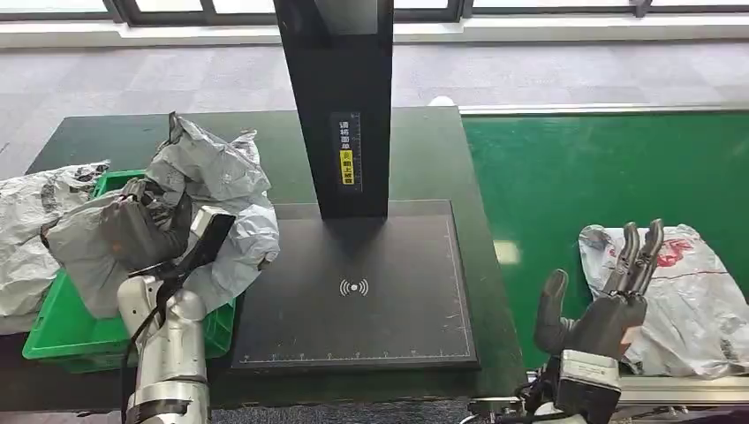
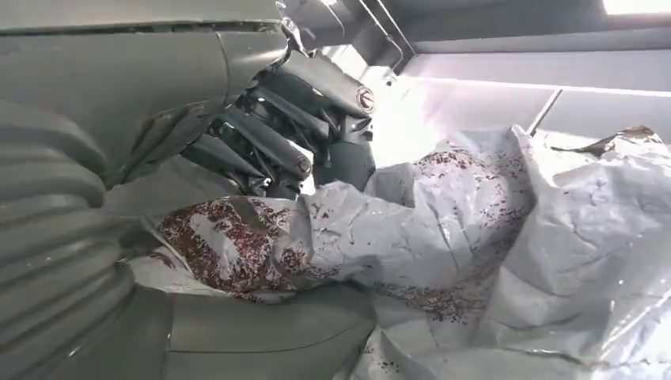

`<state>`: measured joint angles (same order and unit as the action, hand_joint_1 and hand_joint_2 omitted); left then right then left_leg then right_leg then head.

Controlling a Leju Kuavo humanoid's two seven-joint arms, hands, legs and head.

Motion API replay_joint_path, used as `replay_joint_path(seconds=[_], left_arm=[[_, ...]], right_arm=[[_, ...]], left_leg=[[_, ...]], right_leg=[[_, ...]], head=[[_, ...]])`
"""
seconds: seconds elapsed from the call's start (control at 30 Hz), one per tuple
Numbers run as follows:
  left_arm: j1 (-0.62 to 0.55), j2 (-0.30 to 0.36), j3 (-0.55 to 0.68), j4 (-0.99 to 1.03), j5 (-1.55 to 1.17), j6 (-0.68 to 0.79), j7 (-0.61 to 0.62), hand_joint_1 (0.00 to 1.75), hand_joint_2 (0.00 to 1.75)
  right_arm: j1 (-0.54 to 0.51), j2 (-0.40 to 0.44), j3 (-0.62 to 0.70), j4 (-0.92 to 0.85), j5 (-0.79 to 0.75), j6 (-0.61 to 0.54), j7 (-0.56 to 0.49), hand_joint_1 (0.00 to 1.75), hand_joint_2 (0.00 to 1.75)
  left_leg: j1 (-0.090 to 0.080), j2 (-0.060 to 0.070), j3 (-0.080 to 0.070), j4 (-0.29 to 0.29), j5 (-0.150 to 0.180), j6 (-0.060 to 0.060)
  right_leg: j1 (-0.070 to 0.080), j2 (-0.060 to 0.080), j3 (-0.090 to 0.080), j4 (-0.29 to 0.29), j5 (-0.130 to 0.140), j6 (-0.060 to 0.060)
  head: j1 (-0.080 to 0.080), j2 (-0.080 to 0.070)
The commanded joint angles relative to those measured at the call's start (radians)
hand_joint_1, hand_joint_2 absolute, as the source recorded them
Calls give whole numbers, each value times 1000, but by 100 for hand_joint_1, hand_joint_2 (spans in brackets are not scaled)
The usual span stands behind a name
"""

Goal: Moved the parcel from conveyor to table for the left to box.

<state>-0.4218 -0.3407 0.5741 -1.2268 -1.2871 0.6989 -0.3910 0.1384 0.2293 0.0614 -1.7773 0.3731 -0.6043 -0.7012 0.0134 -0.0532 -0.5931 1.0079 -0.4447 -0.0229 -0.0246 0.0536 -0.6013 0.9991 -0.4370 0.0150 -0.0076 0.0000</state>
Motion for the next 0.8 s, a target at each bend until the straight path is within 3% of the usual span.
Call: replay_joint_path(seconds=[0.03, 0.1, 0.2, 0.33, 0.5, 0.53, 0.57, 0.6, 0.7, 0.8], left_arm=[[-33, -8, 55, 7, 53, -1, -36, 0, 175], [-28, -8, 54, -2, 85, -1, -61, 0, 175], [-33, -8, 63, 43, 258, -1, -216, 0, 175], [-1, -8, 2, 31, 385, -1, -278, 0, 175], [-7, -8, -8, 42, 400, -1, -280, 0, 175], [-5, -8, -39, 74, 461, -1, -307, 0, 175], [15, -4, -214, 138, 656, -1, -307, 0, 175], [46, 25, -321, 114, 805, -103, -307, 0, 175], [102, 31, -451, 44, 1010, -410, -307, 0, 175], [115, 23, -477, 26, 1045, -453, -307, 0, 175]], right_arm=[[-9, 19, -50, 7, 9, 9, 3, 0, 0], [-12, 21, -61, 18, 13, 9, 3, 0, 0], [-26, 44, -128, 70, 82, -23, 3, 0, 0], [-74, 90, -250, 158, 202, -42, 3, 0, 0], [-73, 93, -269, 172, 231, -61, 3, 0, 0], [-76, 98, -279, 177, 238, -62, 3, 0, 0], [-79, 102, -305, 194, 270, -68, 4, 0, 0], [-85, 102, -342, 221, 304, -88, 13, 0, 0], [-119, 109, -446, 297, 382, -94, 8, 0, 0], [-135, 114, -477, 318, 401, -94, 3, 0, 0]], left_leg=[[0, 3, 2, 0, -1, 1], [0, 3, 1, 0, -1, 1], [0, 3, 2, -1, 0, 1], [0, 3, 3, -2, 0, 1], [1, 3, 2, -1, 0, 1], [1, 1, 2, -1, 0, 1], [0, 1, 3, -2, 0, 1], [0, -3, 2, -2, 1, 1], [0, -3, 3, -3, 1, 2], [1, 1, 3, -2, 0, 2]], right_leg=[[2, -5, 2, -1, -1, -2], [2, -4, 2, -1, 0, -1], [1, -4, 2, -1, 0, -1], [2, -5, 4, -3, 0, -1], [2, -5, 3, -3, 0, -1], [1, -5, 3, -2, 0, -1], [2, -8, 4, -3, 0, -2], [1, -10, 4, -2, -1, -1], [2, -12, 5, -4, 0, -1], [2, -10, 6, -5, 0, -1]], head=[[0, 0], [0, 0], [0, 0], [0, 0], [0, 0], [0, 0], [0, 0], [0, 0], [0, 0], [0, 0]])
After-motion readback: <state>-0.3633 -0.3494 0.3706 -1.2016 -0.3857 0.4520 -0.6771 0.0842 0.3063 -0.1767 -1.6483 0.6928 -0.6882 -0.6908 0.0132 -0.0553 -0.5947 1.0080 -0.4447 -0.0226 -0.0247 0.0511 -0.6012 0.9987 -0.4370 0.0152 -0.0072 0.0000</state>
